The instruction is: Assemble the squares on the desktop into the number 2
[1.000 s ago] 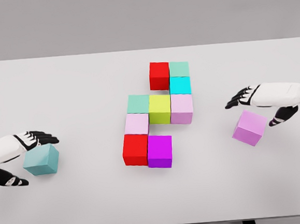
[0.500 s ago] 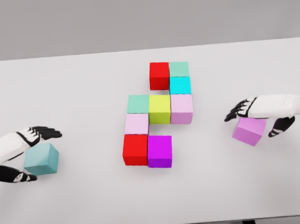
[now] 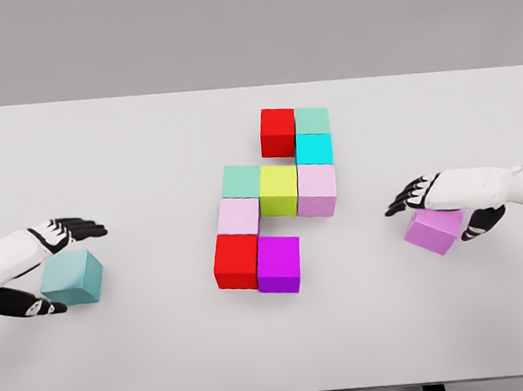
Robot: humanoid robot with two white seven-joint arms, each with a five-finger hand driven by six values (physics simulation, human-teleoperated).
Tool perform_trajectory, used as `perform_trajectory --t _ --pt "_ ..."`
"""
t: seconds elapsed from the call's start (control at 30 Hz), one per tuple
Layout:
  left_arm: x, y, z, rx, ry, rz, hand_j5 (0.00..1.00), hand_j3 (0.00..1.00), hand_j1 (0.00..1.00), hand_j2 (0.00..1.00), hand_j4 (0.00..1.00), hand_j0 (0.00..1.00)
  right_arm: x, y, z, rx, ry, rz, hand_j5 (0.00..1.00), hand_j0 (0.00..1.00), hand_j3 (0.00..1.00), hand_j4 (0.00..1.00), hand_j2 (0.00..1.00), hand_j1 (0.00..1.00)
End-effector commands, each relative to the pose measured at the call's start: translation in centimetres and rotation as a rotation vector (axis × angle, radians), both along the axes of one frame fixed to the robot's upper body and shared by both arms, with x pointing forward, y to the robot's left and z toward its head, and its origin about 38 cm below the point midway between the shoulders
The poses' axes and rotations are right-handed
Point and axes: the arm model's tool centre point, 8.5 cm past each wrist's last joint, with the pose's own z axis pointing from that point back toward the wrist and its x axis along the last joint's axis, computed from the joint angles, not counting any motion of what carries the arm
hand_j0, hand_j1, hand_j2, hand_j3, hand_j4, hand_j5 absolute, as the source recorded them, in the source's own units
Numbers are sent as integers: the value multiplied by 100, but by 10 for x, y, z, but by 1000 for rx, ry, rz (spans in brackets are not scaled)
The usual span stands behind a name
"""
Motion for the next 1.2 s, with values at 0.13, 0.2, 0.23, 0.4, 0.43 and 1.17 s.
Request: perform_trajectory --t 0.13,0.2,0.23,0.4,0.43,1.17 --pt "-4 -2 -7 -2 24 -6 100 100 100 100 100 100 1 1 -1 -6 -4 3 89 89 89 89 89 89" --pt "-3 -3 -6 -6 20 -5 100 100 100 100 100 100 1 1 1 -6 -7 2 86 86 86 86 86 86" --pt "-3 -3 -6 -6 18 -5 100 100 100 100 100 100 1 1 1 -6 -7 2 83 83 83 83 83 83" --pt "-4 -7 -11 -34 20 0 100 100 100 100 100 100 1 1 0 -5 -5 4 70 70 70 70 70 70" --pt "-4 -7 -11 -37 19 1 100 100 100 100 100 100 1 0 1 -7 -7 1 69 69 69 69 69 69" --pt "3 1 -30 34 33 150 100 100 100 100 100 100 1 54 12 110 -56 116 64 64 64 64 64 64"
